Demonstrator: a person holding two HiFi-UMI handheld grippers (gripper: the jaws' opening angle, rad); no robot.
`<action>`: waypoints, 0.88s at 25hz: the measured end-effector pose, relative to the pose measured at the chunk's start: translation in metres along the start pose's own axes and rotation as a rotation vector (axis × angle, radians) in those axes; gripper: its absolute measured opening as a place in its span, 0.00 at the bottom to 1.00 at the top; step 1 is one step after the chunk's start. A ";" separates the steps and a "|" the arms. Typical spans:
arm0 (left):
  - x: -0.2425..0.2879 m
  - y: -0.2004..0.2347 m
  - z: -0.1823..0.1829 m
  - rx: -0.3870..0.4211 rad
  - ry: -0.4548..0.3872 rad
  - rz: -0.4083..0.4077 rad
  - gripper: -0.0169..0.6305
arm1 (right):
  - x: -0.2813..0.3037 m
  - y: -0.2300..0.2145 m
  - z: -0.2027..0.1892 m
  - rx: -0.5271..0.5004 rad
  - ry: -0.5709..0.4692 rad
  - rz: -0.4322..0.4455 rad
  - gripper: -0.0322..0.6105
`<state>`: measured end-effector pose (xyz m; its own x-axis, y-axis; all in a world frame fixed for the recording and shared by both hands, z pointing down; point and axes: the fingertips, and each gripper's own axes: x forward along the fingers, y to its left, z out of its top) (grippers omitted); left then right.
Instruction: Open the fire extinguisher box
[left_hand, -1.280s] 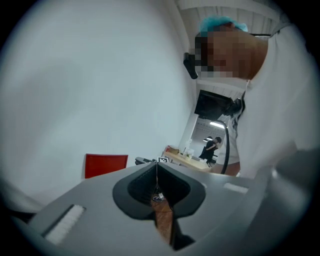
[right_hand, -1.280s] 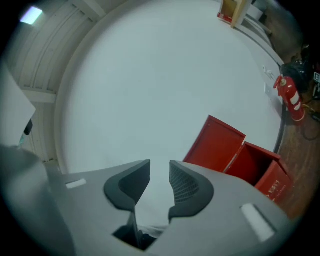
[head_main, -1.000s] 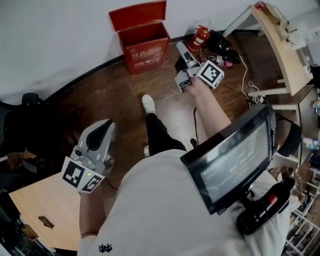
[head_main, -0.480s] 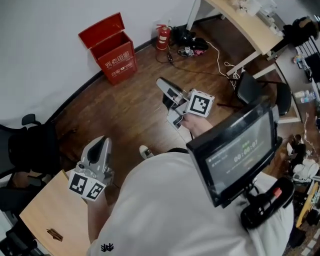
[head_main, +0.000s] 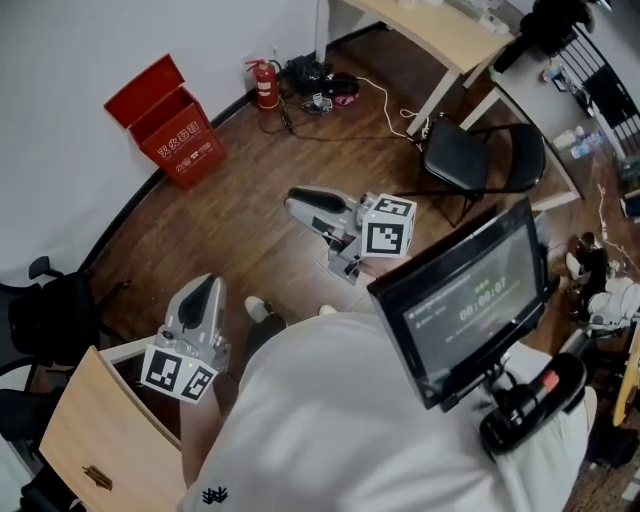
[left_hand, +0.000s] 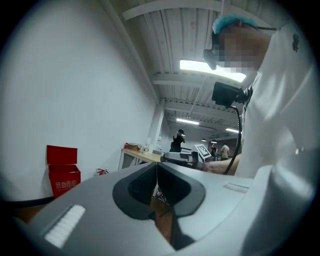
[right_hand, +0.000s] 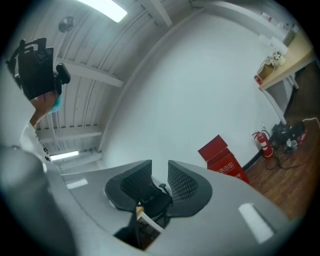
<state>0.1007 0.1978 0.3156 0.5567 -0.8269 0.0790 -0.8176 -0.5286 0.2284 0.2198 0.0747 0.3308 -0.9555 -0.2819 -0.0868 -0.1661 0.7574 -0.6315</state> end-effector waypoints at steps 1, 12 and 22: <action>0.005 -0.015 -0.005 0.003 0.008 -0.009 0.03 | -0.017 0.003 0.000 -0.018 0.008 -0.008 0.19; 0.013 -0.087 -0.025 -0.018 0.037 0.003 0.03 | -0.099 0.044 0.000 -0.156 0.038 0.001 0.18; 0.005 -0.095 -0.026 -0.007 0.031 0.031 0.03 | -0.096 0.060 -0.015 -0.268 0.107 0.020 0.18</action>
<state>0.1845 0.2488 0.3194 0.5354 -0.8365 0.1164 -0.8335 -0.5011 0.2325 0.2975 0.1561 0.3124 -0.9771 -0.2126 -0.0065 -0.1920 0.8948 -0.4032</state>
